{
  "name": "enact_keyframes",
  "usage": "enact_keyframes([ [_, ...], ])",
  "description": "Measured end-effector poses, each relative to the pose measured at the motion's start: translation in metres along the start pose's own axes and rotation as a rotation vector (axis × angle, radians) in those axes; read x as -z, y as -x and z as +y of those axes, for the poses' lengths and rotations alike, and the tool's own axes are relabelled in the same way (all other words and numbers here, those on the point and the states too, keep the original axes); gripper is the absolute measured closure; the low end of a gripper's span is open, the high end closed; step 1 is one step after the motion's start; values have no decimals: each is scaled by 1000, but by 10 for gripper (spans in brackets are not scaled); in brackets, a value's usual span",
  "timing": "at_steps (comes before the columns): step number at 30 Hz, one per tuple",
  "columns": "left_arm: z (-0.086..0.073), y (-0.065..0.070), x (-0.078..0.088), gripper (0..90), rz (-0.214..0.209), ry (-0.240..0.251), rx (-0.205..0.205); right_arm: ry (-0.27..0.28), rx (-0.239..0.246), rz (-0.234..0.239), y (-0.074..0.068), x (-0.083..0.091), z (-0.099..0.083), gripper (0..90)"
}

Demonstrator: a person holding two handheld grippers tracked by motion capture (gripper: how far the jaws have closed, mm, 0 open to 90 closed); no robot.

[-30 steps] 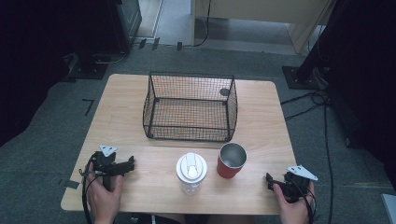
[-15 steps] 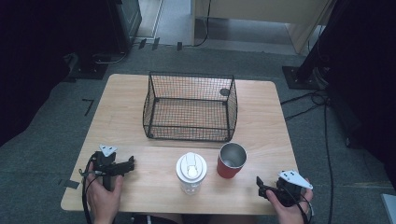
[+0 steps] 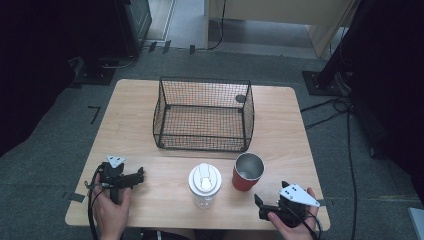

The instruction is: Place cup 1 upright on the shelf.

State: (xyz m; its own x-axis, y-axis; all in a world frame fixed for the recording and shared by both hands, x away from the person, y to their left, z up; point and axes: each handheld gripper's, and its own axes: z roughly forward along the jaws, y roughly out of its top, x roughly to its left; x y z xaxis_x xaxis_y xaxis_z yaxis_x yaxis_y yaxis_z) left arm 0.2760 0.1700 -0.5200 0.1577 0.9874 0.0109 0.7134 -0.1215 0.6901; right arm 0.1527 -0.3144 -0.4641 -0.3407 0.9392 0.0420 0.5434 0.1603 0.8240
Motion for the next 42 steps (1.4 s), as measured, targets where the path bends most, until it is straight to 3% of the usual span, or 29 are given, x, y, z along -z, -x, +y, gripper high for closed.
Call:
enact_keyframes([
  [19,0,0,0,4,-1,0,-1,12,5,11,-12,-24,29,0],
  [33,0,0,0,4,0,0,0,-3,38,32,-23,-42,42,0],
  [42,0,0,0,4,0,2,1,6,33,30,-30,-46,48,5],
])
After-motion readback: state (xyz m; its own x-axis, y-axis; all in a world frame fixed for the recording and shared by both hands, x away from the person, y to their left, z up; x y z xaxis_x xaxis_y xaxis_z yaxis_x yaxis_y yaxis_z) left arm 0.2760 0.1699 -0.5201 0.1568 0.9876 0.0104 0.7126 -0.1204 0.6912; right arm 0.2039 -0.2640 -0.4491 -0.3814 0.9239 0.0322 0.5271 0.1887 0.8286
